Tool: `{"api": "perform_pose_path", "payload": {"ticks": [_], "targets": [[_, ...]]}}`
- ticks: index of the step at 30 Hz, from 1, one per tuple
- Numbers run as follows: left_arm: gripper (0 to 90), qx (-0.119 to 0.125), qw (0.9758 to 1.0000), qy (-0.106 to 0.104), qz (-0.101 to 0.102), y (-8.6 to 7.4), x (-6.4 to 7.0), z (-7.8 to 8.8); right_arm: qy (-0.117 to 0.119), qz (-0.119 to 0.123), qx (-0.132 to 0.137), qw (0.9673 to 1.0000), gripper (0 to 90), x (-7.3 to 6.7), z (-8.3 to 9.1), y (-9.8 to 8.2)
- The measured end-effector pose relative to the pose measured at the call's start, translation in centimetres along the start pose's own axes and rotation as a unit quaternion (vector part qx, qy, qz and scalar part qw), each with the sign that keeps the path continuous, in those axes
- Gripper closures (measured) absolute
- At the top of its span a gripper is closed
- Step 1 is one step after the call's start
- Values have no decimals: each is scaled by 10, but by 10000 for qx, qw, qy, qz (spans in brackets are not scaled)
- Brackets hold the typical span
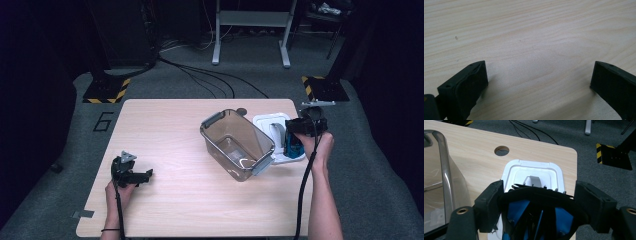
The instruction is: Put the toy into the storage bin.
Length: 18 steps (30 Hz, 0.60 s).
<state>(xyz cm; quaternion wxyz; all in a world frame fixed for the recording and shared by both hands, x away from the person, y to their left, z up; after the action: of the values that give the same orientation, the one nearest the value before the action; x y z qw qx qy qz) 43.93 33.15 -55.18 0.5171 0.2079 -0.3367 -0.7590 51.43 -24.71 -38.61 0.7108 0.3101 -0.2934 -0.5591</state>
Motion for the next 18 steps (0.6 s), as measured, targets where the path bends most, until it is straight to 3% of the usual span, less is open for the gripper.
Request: {"api": "perform_pose_path", "payload": {"ticks": [18], "targets": [[10, -1, 10000, -1, 0, 0, 0, 0, -65, 189, 267, 9994, 248, -13, 2, 25]]}}
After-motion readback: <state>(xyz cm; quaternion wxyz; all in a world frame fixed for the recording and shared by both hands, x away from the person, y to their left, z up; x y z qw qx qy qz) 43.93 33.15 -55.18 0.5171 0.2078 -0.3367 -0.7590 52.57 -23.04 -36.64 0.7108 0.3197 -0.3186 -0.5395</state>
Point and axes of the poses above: each handheld gripper's, and its own axes: z roughly backward along the jaws, y roughly out of its top, x roughly to its right, the point moved 3 cm from there along -z, roughly forward along the jaws, and after that the axes turned 2 degrees about -y, right-handed, at the moved point
